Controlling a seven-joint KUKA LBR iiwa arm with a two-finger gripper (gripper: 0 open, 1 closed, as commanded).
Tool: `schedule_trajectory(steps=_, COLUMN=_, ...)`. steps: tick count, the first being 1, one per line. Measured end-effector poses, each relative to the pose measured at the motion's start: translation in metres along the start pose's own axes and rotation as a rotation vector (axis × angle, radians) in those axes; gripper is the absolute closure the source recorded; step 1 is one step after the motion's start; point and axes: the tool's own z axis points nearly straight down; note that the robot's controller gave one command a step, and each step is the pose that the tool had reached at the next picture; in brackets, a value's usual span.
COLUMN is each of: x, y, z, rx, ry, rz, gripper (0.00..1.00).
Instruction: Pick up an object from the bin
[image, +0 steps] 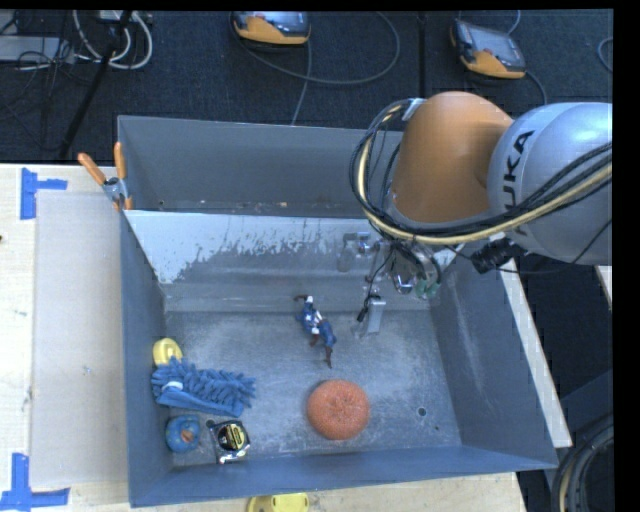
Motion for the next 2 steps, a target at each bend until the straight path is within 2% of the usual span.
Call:
schedule_trajectory(steps=1, x=-0.001, y=0.0, z=-0.005, rx=0.0, ry=-0.007, rz=0.001, gripper=0.0)
schedule_trajectory(steps=2, x=0.007, y=-0.007, z=0.027, rx=0.0, ry=-0.016, rz=-0.094, gripper=0.0)
